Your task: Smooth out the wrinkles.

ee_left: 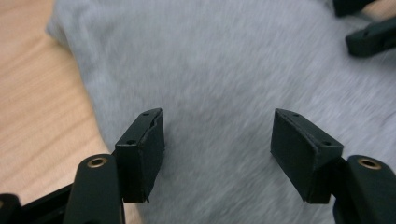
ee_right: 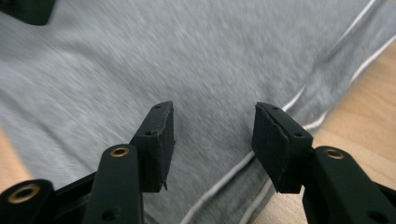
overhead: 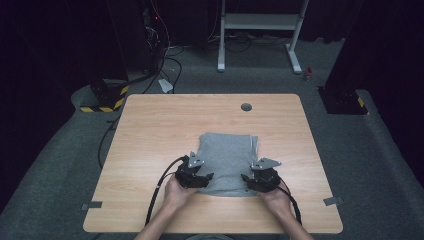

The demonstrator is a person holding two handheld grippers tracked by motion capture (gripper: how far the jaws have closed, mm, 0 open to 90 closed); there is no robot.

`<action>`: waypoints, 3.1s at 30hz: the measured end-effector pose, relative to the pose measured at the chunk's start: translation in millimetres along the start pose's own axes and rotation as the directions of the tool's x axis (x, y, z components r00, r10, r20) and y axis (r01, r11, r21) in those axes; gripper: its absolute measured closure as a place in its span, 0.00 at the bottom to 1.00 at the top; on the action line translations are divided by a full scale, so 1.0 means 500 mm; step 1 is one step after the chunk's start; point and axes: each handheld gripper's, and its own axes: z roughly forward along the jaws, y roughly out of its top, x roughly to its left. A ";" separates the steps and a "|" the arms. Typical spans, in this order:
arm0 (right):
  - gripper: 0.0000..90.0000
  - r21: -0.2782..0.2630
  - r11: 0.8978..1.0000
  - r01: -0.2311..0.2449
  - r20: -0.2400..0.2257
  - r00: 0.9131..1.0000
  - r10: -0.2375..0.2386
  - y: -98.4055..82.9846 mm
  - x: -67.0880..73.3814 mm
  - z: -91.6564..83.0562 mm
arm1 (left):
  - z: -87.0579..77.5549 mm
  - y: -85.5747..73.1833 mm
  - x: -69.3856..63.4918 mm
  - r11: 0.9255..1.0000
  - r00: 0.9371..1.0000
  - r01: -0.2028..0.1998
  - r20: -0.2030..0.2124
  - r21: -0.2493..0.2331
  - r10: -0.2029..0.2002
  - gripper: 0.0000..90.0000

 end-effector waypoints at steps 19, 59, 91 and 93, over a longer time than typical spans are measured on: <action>0.51 0.030 0.998 -0.046 0.039 0.998 0.045 0.064 -0.041 0.064 | 0.053 0.028 0.067 0.994 0.994 0.109 -0.023 -0.025 -0.109 0.40; 0.49 -0.033 0.995 -0.099 0.032 0.995 0.100 0.068 -0.080 0.016 | 0.001 0.016 0.106 0.990 0.989 0.130 -0.060 -0.056 -0.133 0.33; 0.49 -0.146 0.970 -0.193 0.030 0.979 0.199 0.038 -0.108 -0.071 | -0.090 -0.012 0.126 0.969 0.979 0.169 -0.082 -0.183 -0.186 0.32; 0.49 -0.150 0.971 -0.185 0.033 0.981 0.192 0.037 -0.108 -0.075 | -0.095 -0.014 0.126 0.965 0.978 0.172 -0.084 -0.199 -0.191 0.32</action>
